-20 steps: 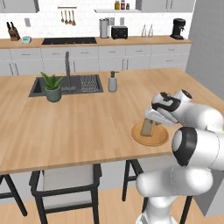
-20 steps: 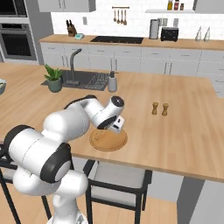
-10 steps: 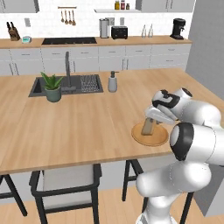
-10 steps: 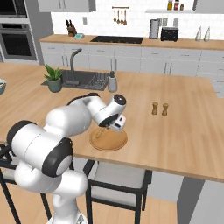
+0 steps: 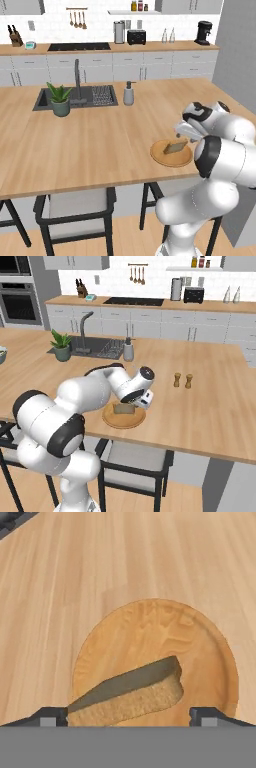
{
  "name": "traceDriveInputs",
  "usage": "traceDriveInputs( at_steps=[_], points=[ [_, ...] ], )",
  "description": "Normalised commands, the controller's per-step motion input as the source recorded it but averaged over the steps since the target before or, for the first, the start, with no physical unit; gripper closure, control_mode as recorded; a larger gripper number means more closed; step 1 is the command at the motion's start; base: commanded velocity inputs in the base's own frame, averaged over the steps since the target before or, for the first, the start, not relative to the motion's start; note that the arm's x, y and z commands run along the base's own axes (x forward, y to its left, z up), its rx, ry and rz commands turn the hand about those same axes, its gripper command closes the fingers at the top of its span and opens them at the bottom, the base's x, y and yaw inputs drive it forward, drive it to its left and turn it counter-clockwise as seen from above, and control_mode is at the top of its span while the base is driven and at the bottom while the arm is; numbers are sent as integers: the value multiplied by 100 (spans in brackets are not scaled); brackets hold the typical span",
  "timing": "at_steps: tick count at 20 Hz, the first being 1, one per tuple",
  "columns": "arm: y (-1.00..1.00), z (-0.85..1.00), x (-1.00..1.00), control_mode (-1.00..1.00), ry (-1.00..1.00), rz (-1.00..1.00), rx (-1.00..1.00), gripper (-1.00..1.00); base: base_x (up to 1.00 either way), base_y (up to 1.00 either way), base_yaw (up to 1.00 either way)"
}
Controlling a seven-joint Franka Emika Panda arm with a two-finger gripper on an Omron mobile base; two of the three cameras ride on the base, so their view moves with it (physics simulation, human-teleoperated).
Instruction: Start the toaster. Once the lever pops up, take the bread to the plate on the dining counter.
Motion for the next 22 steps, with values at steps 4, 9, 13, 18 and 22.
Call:
traceDriveInputs(
  at_steps=[4, 9, 13, 18, 22],
  points=[
    [-37, 8, -20, -100, 0, -5, 0, -100, 0, 0, 0],
    [11, 30, -21, -100, 0, -7, 0, -100, 0, 0, 0],
    [84, 33, -43, -100, 0, -2, -14, -100, 0, 0, 0],
    [100, 28, -68, -100, -3, 0, -25, -100, 0, 0, 0],
    [72, 32, -93, -100, -4, 0, -19, -100, 0, 0, 0]
  ],
)
